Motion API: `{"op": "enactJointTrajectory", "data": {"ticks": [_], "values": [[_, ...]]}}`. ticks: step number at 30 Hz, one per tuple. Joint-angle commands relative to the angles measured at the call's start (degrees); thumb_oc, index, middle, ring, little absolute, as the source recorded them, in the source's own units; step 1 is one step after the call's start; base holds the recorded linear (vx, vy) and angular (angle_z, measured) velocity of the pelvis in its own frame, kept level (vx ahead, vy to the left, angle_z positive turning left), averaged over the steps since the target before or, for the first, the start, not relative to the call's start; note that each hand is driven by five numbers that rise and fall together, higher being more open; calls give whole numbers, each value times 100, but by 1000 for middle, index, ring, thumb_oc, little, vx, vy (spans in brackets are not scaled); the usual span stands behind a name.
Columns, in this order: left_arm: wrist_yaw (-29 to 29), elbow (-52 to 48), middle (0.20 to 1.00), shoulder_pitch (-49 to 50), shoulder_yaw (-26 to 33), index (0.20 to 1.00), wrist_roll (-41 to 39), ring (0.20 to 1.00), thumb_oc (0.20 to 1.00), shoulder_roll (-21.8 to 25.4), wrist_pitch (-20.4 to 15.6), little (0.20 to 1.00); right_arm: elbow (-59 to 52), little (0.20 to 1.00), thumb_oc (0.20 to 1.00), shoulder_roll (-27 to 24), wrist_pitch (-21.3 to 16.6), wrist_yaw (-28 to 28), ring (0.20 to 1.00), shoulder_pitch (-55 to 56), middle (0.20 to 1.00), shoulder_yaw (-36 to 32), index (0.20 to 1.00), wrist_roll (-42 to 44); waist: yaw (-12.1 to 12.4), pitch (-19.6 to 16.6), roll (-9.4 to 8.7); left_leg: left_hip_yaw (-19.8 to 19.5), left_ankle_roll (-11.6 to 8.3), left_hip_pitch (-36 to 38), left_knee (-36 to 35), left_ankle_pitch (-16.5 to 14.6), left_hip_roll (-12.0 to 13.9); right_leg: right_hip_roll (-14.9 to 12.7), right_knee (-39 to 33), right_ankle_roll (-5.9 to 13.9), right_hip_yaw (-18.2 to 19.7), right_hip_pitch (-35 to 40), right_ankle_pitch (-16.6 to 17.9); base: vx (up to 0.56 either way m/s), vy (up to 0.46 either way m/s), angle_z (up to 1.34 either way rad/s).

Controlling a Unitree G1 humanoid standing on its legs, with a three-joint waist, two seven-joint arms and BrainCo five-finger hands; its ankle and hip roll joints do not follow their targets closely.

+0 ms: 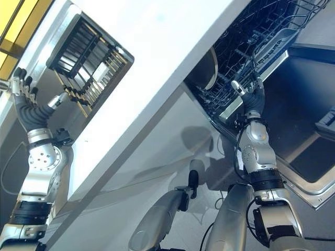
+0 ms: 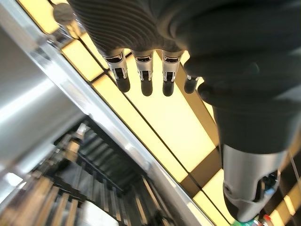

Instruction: Pick up plates and place into dishwasher.

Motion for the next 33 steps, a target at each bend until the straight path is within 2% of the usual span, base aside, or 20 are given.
{"op": "enactJointTrajectory", "data": {"ticks": [1, 9, 16, 19, 21, 24, 28, 31, 33], "values": [[-18, 50, 1000, 347, -141, 1000, -41, 1000, 1000, 58, -111, 1000, -413, 1000, 1000, 463, -42, 719, 1000, -1320, 1000, 934, 1000, -50, 473, 537, 236, 189, -2, -346, 358, 222, -145, -324, 71, -178, 167, 444, -122, 13, 42, 10], [-133, -27, 1000, 664, -40, 1000, -290, 1000, 1000, 112, -280, 1000, 78, 1000, 1000, 312, -34, 841, 1000, -1980, 1000, 891, 1000, -98, 710, 537, 390, 106, -27, -105, 284, 256, -230, -601, -113, -111, -21, 817, -30, 31, 65, 12], [-351, -88, 1000, 836, 113, 1000, -461, 1000, 1000, 193, -397, 1000, 204, 1000, 1000, 180, -112, 1135, 1000, -2151, 1000, 938, 1000, 27, 866, 536, 287, 8, -52, 37, 198, 279, -210, -750, -334, -47, -258, 1114, 73, -2, -15, 13], [-471, -117, 1000, 899, 164, 1000, -564, 1000, 1000, 231, -462, 1000, 349, 1000, 1000, 111, -176, 1616, 1000, -2192, 1000, 973, 1000, 377, 909, 536, 243, -35, -61, 133, 161, 275, -191, -791, -487, -18, -341, 1269, 145, -2, -5, 6], [-551, -91, 1000, 888, 178, 1000, -633, 1000, 1000, 261, -457, 1000, 551, 1000, 1000, 104, -242, 1695, 1000, -2205, 1000, 957, 1000, 328, 926, 531, 206, -66, -69, 249, 102, 276, -176, -810, -644, 4, -384, 1436, 215, 11, -12, 13], [-641, -55, 1000, 900, 183, 1000, -676, 1000, 1000, 295, -463, 1000, 693, 1000, 1000, 68, -381, 1669, 1000, -2180, 1000, 978, 1000, 354, 945, 480, 132, -94, -76, 352, 15, 289, -118, -796, -797, 11, -469, 1612, 260, -2, -19, 16], [-700, -45, 1000, 887, 211, 1000, -681, 1000, 1000, 336, -409, 1000, 571, 1000, 1000, 59, -553, 1418, 1000, -1862, 1000, 853, 1000, 243, 922, 414, -55, -157, -72, 460, -9, 258, -47, -710, -885, -6, -541, 1793, 282, -14, -60, 4], [-777, -19, 1000, 841, 220, 1000, -636, 1000, 1000, 376, -385, 1000, 448, 1000, 1000, 52, -707, 1000, 1000, -1552, 1000, 727, 1000, 171, 874, 381, -247, -188, -56, 518, -4, 210, 25, -633, -972, -9, -573, 1910, 314, -40, -99, 16], [-742, -27, 1000, 789, 210, 1000, -548, 1000, 1000, 396, -361, 1000, 260, 1000, 1000, 91, -891, 917, 1000, -1274, 1000, 605, 1000, 324, 820, 387, -383, -209, -43, 539, 4, 176, 75, -563, -1031, -10, -566, 1962, 342, -65, -128, 17]]}}
